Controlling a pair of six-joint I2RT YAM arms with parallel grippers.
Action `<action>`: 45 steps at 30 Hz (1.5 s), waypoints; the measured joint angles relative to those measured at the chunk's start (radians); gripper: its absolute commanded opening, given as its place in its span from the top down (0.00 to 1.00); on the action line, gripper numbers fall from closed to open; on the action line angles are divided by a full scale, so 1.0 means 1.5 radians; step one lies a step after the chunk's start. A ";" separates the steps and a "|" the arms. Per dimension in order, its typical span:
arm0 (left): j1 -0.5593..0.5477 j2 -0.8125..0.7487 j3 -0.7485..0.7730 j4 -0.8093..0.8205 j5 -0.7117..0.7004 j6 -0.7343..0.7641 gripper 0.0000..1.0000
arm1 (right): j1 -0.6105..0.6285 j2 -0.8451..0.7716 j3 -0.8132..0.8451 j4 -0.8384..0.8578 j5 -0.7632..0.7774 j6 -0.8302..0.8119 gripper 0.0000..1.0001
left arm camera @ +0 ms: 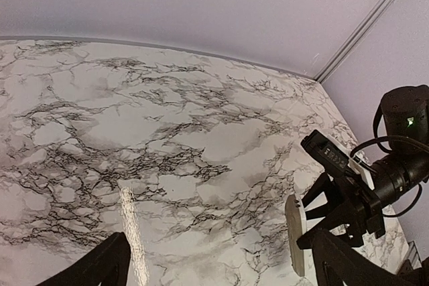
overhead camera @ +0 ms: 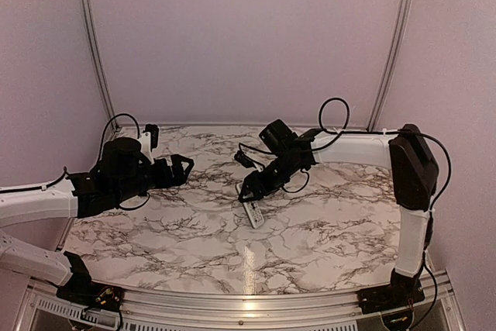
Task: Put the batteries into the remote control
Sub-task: Place the remote control at the center of the board.
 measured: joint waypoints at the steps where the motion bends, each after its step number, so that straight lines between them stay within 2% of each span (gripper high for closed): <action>1: 0.000 0.000 -0.003 0.004 0.000 -0.003 0.01 | 0.000 0.011 0.011 -0.010 0.003 -0.002 0.73; 11: 0.000 0.011 -0.060 0.052 0.031 -0.019 0.01 | 0.000 0.121 0.132 -0.111 0.040 -0.019 0.68; 18: 0.000 0.044 -0.080 0.095 0.065 -0.027 0.01 | 0.000 0.187 0.225 -0.163 0.056 -0.016 0.60; 27: 0.001 0.050 -0.086 0.120 0.073 -0.028 0.01 | 0.002 0.228 0.277 -0.192 0.062 -0.011 0.54; 45: 0.001 0.054 -0.076 0.095 0.076 -0.009 0.01 | 0.009 0.226 0.266 -0.162 0.053 -0.010 0.15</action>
